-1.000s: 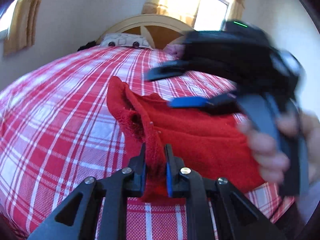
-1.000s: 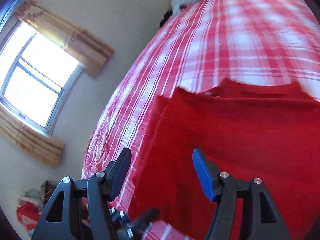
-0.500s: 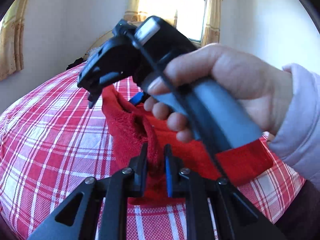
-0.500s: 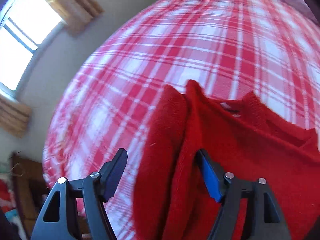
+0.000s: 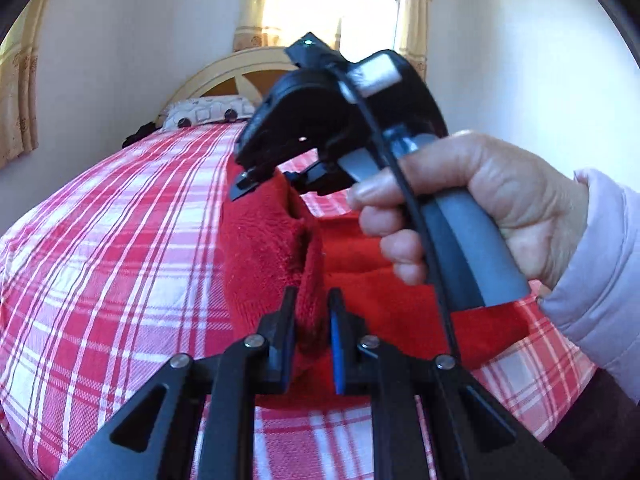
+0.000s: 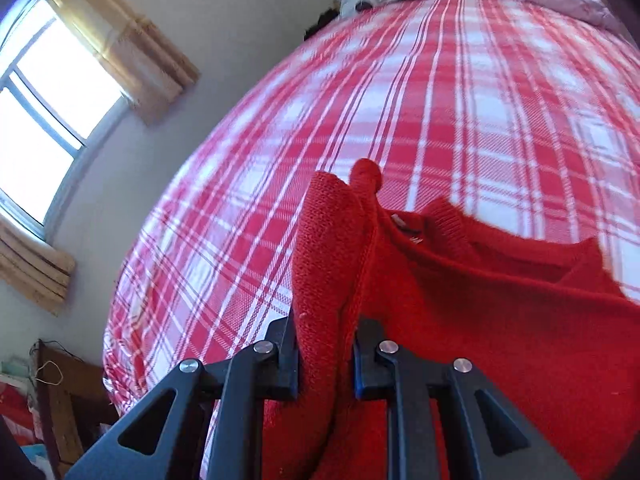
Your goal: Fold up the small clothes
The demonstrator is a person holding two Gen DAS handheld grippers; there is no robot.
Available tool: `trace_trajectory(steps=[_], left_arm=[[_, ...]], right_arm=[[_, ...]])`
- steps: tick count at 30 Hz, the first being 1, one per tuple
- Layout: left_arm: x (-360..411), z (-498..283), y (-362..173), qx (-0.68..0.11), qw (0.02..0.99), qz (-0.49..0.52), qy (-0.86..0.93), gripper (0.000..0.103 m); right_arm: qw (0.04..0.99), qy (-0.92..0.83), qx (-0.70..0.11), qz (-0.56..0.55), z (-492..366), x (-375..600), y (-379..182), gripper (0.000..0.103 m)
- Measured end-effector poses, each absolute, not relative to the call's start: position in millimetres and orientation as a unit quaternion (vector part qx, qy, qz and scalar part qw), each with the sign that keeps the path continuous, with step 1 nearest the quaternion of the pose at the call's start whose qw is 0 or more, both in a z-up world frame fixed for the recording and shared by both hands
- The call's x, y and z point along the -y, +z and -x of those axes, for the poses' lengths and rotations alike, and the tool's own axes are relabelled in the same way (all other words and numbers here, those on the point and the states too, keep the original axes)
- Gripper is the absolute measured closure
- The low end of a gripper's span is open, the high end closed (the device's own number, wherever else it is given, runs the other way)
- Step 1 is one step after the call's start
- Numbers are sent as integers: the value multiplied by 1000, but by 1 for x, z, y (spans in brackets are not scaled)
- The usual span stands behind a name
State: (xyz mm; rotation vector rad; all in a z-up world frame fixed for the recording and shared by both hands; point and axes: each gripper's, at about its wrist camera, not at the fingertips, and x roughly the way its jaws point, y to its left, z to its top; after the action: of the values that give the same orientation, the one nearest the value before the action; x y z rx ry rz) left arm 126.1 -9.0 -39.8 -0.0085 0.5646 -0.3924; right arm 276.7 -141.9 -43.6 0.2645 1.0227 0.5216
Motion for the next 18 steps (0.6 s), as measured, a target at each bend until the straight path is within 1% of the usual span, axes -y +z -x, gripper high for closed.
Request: trace_trajectory(steps=[5,10,13,18], left_arm=[[42,-117,-22,-255,939,-12,-231,88],[97,-106,-10,-240,927,-38,-287,88],[130,-103,-15,-242,917,-56,-311,88],[181,-98,-36,-258,900,-94,-339,88]], right_arm=[[843,237,-458,-149,-231,200,-28,84],[858,206,-448,-146,-228,262,-6,84],[857,186,-454,-157,-230,305,-11,84],[849,166,-469,-177,-234,356,-44,84]])
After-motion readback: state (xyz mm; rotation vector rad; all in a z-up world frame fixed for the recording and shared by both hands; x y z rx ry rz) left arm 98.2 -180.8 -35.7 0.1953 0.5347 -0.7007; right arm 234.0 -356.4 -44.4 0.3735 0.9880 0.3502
